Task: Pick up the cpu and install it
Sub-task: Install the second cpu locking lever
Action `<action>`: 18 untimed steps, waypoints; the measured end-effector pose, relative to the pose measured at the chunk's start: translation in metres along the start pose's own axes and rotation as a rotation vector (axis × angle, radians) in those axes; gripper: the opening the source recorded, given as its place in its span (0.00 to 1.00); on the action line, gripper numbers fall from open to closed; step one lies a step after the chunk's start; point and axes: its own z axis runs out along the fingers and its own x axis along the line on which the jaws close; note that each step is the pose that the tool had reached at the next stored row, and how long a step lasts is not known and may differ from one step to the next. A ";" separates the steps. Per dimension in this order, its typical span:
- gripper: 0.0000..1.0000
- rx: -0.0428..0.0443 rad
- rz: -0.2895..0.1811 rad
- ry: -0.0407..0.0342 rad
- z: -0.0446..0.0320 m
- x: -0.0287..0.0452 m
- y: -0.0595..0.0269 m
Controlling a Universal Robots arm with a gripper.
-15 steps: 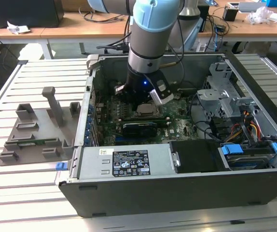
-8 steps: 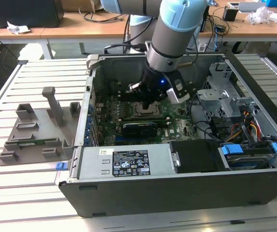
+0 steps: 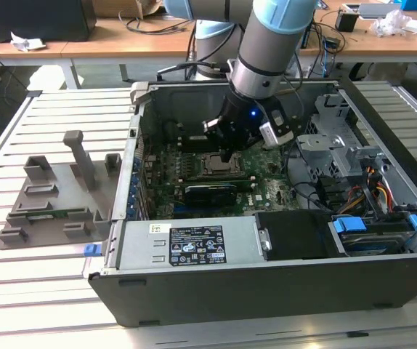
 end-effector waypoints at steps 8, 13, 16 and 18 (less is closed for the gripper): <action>0.11 0.1171 0.023 0.0115 -0.0082 -0.0014 0.0274; 0.11 0.1237 0.024 0.0120 -0.0455 0.0054 0.0324; 0.11 0.1235 0.024 0.0119 -0.0488 0.0060 0.0329; 0.11 0.1236 0.024 0.0120 -0.0489 0.0061 0.0329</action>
